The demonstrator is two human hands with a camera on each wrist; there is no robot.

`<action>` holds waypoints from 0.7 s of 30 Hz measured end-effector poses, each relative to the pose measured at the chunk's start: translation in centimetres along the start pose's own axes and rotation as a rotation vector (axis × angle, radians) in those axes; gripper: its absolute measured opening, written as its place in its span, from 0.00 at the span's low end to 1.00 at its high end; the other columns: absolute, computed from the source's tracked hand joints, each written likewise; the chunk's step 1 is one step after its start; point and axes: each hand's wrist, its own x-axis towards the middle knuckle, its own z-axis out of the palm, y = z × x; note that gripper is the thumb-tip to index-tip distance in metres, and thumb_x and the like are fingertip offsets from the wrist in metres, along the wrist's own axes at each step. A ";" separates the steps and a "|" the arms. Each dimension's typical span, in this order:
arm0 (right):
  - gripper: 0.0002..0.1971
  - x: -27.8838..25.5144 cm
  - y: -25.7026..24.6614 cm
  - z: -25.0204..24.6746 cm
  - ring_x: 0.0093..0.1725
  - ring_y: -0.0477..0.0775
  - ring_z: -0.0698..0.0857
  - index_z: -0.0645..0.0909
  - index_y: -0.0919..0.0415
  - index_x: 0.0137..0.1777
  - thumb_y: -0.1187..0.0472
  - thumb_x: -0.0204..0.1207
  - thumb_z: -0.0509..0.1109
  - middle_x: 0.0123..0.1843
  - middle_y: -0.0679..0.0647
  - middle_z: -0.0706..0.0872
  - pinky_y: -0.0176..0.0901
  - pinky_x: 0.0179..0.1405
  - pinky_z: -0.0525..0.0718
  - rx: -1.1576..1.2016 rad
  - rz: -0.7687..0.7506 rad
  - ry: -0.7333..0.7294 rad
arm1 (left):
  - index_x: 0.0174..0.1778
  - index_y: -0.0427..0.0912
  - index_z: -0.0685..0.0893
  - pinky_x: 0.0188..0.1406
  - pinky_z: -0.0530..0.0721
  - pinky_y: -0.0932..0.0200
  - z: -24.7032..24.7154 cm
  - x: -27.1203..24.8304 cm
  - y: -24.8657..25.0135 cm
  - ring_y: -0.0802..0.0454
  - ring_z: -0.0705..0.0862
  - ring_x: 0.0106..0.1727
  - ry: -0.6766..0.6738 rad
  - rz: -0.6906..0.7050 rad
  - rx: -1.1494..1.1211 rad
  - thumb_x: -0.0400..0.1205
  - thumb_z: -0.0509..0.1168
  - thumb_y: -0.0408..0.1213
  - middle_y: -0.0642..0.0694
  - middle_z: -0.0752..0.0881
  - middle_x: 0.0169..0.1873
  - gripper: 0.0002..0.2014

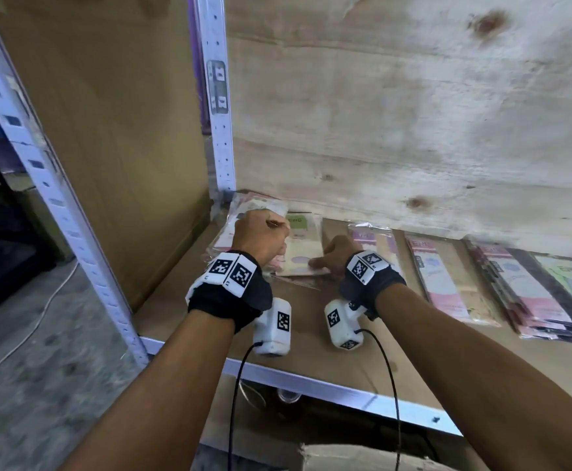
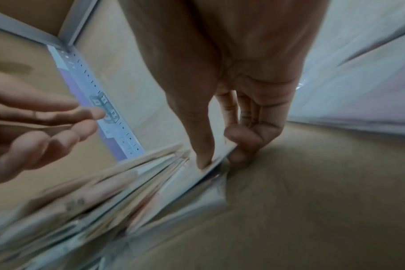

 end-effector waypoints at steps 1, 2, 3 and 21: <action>0.26 0.0 0.1 -0.2 0.49 0.61 0.87 0.86 0.71 0.56 0.50 0.68 0.82 0.53 0.64 0.90 0.51 0.50 0.86 0.024 0.008 -0.008 | 0.39 0.46 0.88 0.33 0.92 0.50 0.0 0.0 0.0 0.50 0.87 0.27 0.004 0.007 0.003 0.78 0.68 0.29 0.44 0.90 0.34 0.08; 0.25 -0.2 0.1 -0.4 0.47 0.60 0.87 0.86 0.71 0.57 0.51 0.68 0.82 0.53 0.63 0.90 0.50 0.49 0.85 0.052 0.020 -0.027 | 0.37 0.47 0.88 0.34 0.92 0.52 0.1 0.1 0.1 0.51 0.88 0.27 0.004 0.014 0.007 0.78 0.68 0.29 0.44 0.90 0.35 0.09; 0.25 -0.5 0.2 -0.7 0.43 0.58 0.85 0.86 0.72 0.58 0.53 0.69 0.82 0.50 0.63 0.89 0.48 0.45 0.84 0.091 0.032 -0.053 | 0.37 0.47 0.87 0.35 0.92 0.54 0.2 0.1 0.2 0.51 0.88 0.28 0.001 0.017 0.009 0.78 0.68 0.30 0.44 0.90 0.36 0.09; 0.05 -11.8 7.2 -8.0 0.31 0.50 0.83 0.89 0.58 0.49 0.64 0.74 0.77 0.42 0.63 0.90 0.43 0.32 0.79 0.366 -0.339 0.222 | 0.57 0.40 0.79 0.46 0.92 0.42 6.3 -2.5 3.8 0.35 0.90 0.53 -0.346 -0.316 -0.575 0.71 0.77 0.58 0.32 0.82 0.59 0.29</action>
